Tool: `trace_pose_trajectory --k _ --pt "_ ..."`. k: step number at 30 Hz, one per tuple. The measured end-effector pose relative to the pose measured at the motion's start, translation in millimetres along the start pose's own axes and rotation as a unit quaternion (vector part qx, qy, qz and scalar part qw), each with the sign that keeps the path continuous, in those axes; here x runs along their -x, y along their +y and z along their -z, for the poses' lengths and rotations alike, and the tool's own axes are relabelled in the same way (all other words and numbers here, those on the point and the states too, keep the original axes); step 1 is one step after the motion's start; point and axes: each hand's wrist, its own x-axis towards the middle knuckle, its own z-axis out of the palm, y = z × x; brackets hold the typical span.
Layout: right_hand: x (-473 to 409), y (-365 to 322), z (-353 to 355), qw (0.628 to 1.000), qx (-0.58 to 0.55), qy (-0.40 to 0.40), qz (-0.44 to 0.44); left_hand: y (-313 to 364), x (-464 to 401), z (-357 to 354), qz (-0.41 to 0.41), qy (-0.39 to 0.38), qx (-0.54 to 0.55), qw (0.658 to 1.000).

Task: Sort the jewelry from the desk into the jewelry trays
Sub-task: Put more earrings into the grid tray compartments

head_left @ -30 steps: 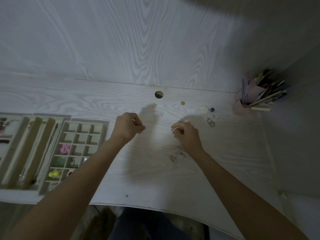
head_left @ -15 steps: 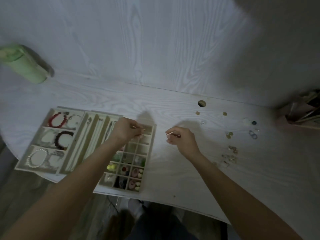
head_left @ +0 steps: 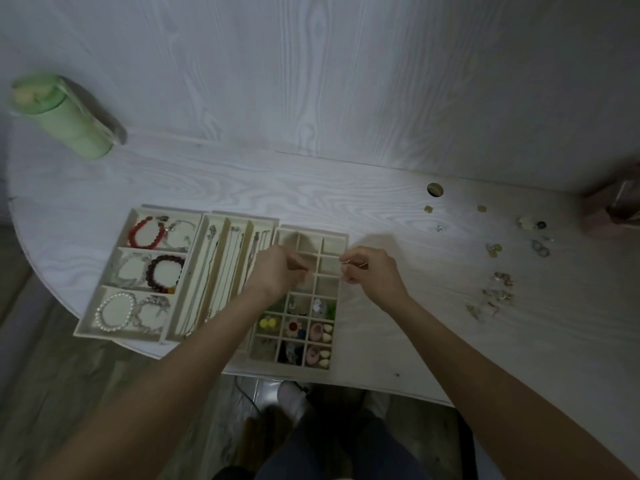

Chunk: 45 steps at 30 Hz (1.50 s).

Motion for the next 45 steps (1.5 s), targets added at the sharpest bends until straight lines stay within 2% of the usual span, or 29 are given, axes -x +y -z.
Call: trace_pose_trajectory --k 5,8,13,21,31,45 --pt "0 -4 -8 1.0 0.009 0.004 0.012 -7 1 -15 -0.031 -0.012 -0.128 0.991" --pt "1 -5 -9 1.0 0.011 0.011 0.016 -8 4 -20 -0.068 0.027 -0.276 0.959" --pt "7 -2 -5 1.0 -0.009 0.018 0.009 -11 1 -29 -0.111 0.044 -0.333 0.936" --pt "13 2 -2 0.999 -0.019 0.029 0.005 -25 -4 -27 -0.109 0.03 -0.261 0.959" --pt "13 0 -5 1.0 -0.014 0.025 0.013 -23 -6 -32 -0.116 0.05 -0.27 0.955" --pt "13 -3 -9 1.0 -0.022 0.015 0.006 -23 -5 -35 -0.107 0.05 -0.232 0.965"
